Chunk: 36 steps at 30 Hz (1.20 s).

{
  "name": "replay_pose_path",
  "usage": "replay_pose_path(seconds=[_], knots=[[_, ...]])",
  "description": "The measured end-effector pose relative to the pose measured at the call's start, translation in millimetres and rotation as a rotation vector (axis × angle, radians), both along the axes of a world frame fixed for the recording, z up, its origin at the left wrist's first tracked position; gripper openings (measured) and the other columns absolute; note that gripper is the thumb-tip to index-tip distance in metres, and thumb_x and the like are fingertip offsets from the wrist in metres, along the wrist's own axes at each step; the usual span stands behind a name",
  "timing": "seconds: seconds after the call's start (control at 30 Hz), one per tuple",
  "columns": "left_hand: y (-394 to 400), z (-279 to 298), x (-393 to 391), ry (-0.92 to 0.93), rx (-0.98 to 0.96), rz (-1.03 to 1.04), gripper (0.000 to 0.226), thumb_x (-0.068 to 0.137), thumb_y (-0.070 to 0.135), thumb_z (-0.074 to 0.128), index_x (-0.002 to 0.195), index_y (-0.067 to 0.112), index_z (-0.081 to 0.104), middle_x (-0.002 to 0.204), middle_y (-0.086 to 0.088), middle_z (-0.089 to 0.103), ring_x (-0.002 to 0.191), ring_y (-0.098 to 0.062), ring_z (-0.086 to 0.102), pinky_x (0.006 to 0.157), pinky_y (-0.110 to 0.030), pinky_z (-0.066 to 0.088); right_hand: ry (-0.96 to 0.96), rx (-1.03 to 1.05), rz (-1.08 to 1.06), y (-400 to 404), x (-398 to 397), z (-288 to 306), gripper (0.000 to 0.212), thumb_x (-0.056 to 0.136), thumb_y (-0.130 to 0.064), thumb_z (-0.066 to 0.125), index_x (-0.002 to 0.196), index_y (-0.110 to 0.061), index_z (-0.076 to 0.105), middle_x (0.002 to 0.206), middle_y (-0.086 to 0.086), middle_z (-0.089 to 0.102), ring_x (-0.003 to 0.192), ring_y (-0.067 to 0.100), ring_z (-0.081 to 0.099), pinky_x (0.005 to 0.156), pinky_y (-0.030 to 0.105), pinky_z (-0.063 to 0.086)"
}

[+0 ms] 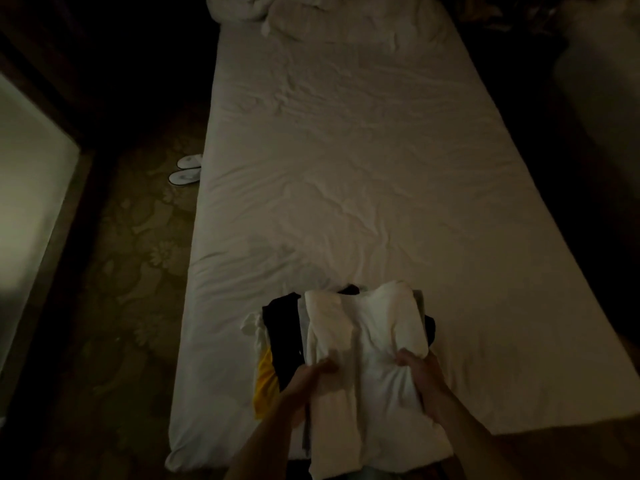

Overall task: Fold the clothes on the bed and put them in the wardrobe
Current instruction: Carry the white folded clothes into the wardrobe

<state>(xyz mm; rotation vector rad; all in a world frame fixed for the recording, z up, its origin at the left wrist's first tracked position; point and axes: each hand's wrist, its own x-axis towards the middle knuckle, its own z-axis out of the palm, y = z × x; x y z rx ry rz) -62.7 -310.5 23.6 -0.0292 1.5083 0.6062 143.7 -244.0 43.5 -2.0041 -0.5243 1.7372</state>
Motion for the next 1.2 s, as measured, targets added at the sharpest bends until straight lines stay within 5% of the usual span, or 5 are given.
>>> replay_pose_path(seconds=[0.27,0.4,0.63,1.03,1.2], knots=[[4,-62,11,0.082,0.0,-0.088,0.106,0.031,0.061,0.084,0.119,0.005,0.064,0.119,-0.017,0.066,0.104,-0.03,0.064,0.083,-0.038,0.055,-0.078,-0.04,-0.072,-6,7,-24,0.075,0.047,-0.022,0.07,0.117,0.005,0.062,0.105,0.017,0.066,0.09,0.032,0.063,0.068,0.033,0.049],[4,-49,17,0.362,-0.07,-0.367,0.08,0.085,0.064,0.055,0.14,0.007,0.043,0.151,-0.013,0.037,0.146,-0.033,0.015,0.116,-0.045,0.008,-0.131,-0.043,-0.076,-15,3,-36,0.089,0.036,-0.028,0.071,0.117,0.005,0.06,0.113,0.021,0.064,0.1,0.036,0.062,0.079,0.037,0.05],[-10,-60,1,0.155,0.02,0.009,0.084,0.023,0.043,0.084,0.097,0.006,0.071,0.095,-0.016,0.074,0.089,-0.032,0.07,0.083,-0.048,0.057,-0.078,-0.031,-0.007,-5,1,-26,0.099,0.029,-0.034,0.072,0.121,0.001,0.06,0.112,0.016,0.065,0.098,0.034,0.062,0.075,0.035,0.05],[5,72,-58,-0.009,0.167,0.135,0.022,0.081,0.018,0.065,0.099,0.007,0.073,0.088,-0.016,0.073,0.076,-0.028,0.067,0.071,-0.033,0.053,0.098,0.103,0.166,38,-63,70,0.047,0.065,-0.015,0.071,0.11,-0.003,0.061,0.092,0.014,0.065,0.079,0.028,0.063,0.06,0.03,0.048],[-6,116,-87,0.12,0.244,0.237,0.043,0.067,0.036,0.076,0.102,0.012,0.071,0.096,-0.016,0.073,0.09,-0.031,0.068,0.071,-0.034,0.053,0.155,0.125,0.269,49,-95,104,0.031,0.074,-0.01,0.07,0.103,-0.004,0.064,0.098,0.017,0.068,0.087,0.032,0.066,0.07,0.036,0.053]])
